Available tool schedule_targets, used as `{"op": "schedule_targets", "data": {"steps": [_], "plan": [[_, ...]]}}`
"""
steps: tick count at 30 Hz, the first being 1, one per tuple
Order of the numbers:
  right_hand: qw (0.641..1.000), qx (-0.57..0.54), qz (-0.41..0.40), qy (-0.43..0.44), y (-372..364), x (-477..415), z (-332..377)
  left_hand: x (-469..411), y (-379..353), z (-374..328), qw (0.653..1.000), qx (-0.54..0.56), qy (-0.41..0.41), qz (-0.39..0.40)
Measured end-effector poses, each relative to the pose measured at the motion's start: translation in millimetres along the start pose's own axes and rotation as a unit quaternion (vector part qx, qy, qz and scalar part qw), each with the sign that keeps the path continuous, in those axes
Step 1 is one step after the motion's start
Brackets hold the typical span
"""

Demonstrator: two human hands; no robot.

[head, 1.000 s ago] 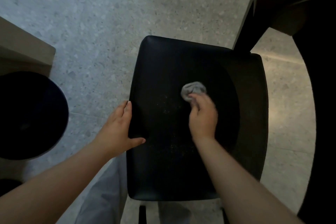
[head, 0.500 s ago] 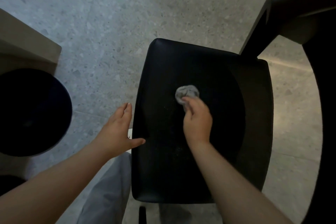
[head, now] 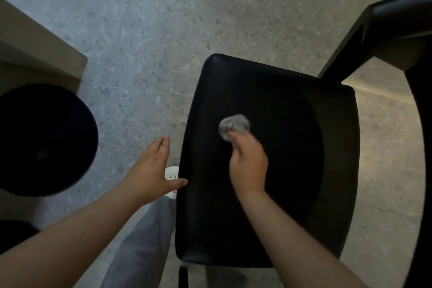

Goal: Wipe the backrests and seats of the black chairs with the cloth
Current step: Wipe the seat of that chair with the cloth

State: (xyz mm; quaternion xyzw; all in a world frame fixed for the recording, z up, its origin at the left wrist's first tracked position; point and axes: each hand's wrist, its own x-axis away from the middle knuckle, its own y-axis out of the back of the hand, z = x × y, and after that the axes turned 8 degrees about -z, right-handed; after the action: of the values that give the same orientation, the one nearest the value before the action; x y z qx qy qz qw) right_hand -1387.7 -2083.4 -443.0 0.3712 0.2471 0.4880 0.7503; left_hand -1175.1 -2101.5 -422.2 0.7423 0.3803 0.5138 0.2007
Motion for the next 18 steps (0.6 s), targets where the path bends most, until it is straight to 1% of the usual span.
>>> {"op": "schedule_targets", "data": {"steps": [1,3,4,5,6,7,8,10,12,14,15,17,18], "plan": [[0.998,-0.021,0.045,0.024,3,17,1,0,1,1,1.0,0.0,0.0,0.003],[0.986,-0.059,0.152,0.044,19,34,4,0,3,2,1.0,-0.003,0.001,0.015],[0.982,-0.068,0.17,0.05,26,30,5,0,4,4,1.0,-0.001,0.005,0.022],[0.985,-0.072,0.15,0.049,30,20,4,1,4,5,1.0,0.003,0.009,0.025],[0.991,-0.067,0.105,0.039,30,4,3,1,4,8,1.0,0.005,0.012,0.026],[0.997,-0.042,0.054,0.023,27,-18,3,2,4,9,1.0,0.005,0.013,0.026],[1.0,-0.003,0.022,0.006,22,-39,3,2,4,10,1.0,0.003,0.012,0.026],[0.999,0.041,0.006,-0.018,6,-56,5,2,4,14,1.0,-0.004,0.011,0.023],[1.0,0.02,0.014,-0.007,-8,-35,13,2,5,18,1.0,-0.007,0.013,0.021],[0.996,0.009,0.066,0.053,-11,8,18,2,7,21,1.0,-0.012,0.012,0.017],[0.99,-0.001,0.113,0.082,-8,25,21,2,8,23,1.0,-0.016,0.009,0.017],[0.972,-0.019,0.203,0.115,3,35,28,3,9,26,0.999,-0.024,0.008,0.02],[0.968,-0.018,0.219,0.121,4,27,32,4,10,27,0.999,-0.027,0.009,0.021]]}}
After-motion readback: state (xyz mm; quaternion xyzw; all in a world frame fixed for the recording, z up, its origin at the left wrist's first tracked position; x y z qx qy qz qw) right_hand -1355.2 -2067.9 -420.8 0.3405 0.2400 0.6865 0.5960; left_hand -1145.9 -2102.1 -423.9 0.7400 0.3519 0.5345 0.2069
